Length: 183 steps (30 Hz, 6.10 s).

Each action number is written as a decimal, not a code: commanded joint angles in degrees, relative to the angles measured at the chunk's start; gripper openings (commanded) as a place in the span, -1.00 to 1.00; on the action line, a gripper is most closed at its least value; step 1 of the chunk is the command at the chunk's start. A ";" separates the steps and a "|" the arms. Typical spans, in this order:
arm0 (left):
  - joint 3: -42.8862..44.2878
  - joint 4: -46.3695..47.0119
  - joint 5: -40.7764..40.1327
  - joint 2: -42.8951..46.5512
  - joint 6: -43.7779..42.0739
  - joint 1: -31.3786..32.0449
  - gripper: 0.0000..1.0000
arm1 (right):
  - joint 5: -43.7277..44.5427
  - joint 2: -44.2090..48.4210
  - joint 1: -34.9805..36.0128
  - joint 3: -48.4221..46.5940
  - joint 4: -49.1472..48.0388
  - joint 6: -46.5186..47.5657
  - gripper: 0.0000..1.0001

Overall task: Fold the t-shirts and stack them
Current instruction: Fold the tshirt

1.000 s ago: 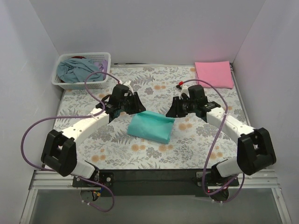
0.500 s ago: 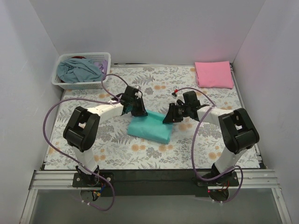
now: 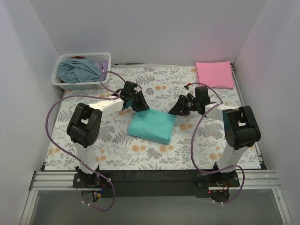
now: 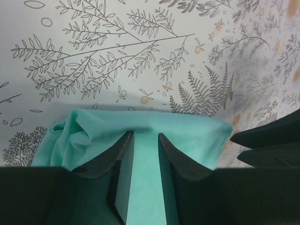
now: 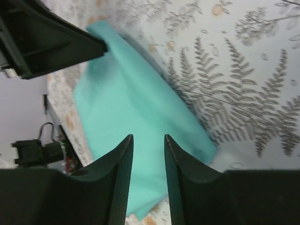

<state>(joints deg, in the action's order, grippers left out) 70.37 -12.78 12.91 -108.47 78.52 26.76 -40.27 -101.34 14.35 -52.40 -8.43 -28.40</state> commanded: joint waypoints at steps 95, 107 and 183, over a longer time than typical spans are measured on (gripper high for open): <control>-40.40 4.43 -7.19 52.04 12.62 -6.72 -0.27 | 4.50 -0.36 27.66 22.33 -50.29 -37.96 -0.07; -39.34 6.44 -2.28 47.65 13.76 -6.55 -0.26 | 1.78 -1.92 16.95 38.60 -57.92 -35.66 -0.10; -49.56 6.28 -11.58 48.51 30.03 -1.45 -0.45 | -5.62 14.76 1.91 25.70 -25.27 -13.54 -0.12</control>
<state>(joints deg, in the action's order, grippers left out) 17.74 -0.08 6.76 -63.81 108.88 25.23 -47.92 -89.89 17.19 -23.83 -41.28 -48.73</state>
